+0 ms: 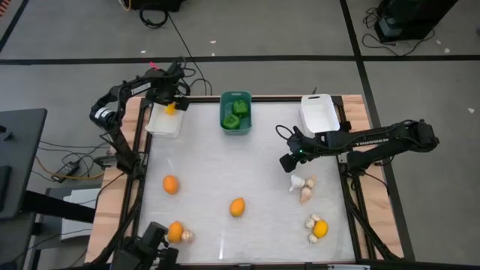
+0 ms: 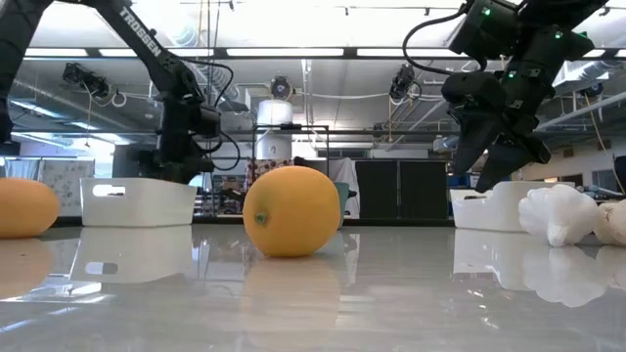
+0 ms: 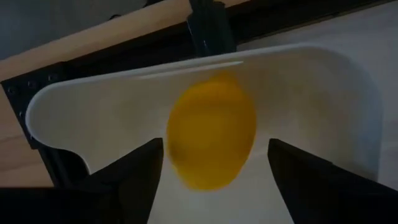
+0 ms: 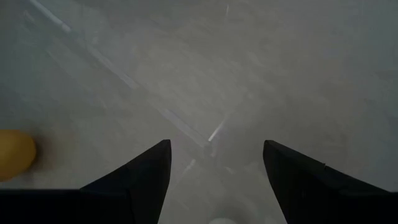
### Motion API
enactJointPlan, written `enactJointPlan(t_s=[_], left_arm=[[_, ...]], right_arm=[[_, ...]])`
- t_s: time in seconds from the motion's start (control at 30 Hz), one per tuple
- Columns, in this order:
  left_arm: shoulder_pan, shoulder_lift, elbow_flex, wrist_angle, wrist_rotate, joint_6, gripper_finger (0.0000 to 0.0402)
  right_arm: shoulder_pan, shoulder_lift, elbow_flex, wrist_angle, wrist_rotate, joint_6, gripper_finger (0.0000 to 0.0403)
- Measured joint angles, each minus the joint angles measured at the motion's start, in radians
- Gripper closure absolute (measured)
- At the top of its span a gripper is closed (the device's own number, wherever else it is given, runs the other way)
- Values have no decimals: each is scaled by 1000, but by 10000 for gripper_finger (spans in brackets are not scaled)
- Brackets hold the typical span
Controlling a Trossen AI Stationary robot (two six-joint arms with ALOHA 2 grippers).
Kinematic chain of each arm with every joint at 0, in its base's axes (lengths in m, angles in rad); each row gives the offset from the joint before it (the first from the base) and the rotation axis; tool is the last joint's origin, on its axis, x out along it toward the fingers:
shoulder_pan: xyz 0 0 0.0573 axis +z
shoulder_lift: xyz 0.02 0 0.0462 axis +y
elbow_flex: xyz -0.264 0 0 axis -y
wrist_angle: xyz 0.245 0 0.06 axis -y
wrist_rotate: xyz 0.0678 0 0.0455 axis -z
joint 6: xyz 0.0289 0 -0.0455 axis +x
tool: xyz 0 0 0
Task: Sort produce into baskets
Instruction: Put the top left yellow lemon into the left white bin
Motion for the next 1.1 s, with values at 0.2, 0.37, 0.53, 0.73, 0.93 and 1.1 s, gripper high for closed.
enactJointPlan(t_s=[0.2,0.37,0.53,0.73,0.93,1.1], left_arm=[[-2,-50,49,-95,1,35,74],[-63,-169,105,-211,1,52,77],[-249,-291,105,-329,18,43,90],[-558,-404,104,-428,46,-236,100],[-901,-492,50,-418,18,-747,101],[-1129,-515,-45,-427,-12,-1062,101]], right_arm=[[0,0,0,0,-1,0,137],[0,0,0,2,3,0,137],[0,0,0,17,37,0,137],[-1,0,0,27,37,-11,137],[1,0,0,27,29,0,137],[15,0,0,51,26,0,137]])
